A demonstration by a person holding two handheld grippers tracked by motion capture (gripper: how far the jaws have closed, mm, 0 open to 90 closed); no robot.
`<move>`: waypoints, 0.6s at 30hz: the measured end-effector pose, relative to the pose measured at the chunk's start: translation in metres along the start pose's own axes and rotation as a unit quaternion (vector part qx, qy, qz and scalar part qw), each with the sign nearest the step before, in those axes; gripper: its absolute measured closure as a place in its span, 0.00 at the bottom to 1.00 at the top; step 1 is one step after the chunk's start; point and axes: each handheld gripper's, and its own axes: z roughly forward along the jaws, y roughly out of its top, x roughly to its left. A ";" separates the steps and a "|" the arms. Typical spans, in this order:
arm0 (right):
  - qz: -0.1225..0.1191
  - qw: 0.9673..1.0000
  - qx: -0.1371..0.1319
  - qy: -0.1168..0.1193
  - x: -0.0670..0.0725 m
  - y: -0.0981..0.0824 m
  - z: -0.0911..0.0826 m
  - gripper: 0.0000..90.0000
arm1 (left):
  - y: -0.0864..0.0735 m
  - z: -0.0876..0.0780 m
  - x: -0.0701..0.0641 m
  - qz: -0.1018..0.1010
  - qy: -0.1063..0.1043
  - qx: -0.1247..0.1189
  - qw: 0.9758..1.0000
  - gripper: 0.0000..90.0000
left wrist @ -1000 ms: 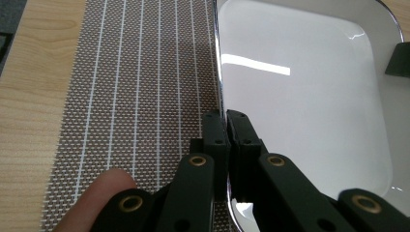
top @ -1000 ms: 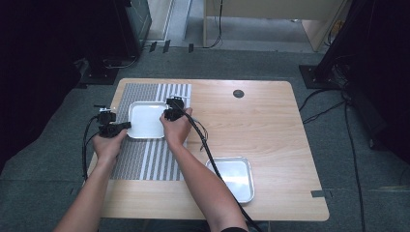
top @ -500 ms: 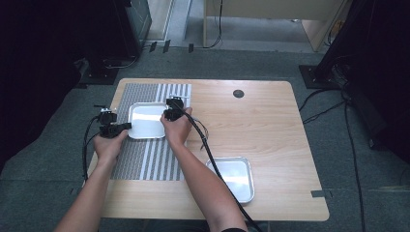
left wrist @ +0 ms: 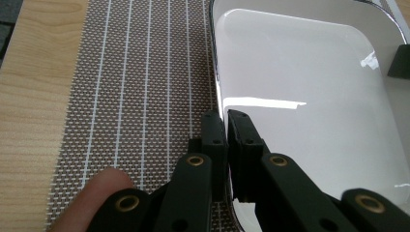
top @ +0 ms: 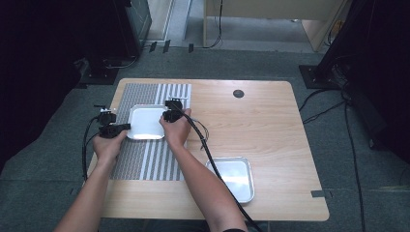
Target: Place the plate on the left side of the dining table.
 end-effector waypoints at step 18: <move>-0.001 1.000 0.013 0.002 -0.002 -0.004 0.007 0.96 | -0.003 0.003 0.000 0.011 0.014 -0.004 1.000 0.93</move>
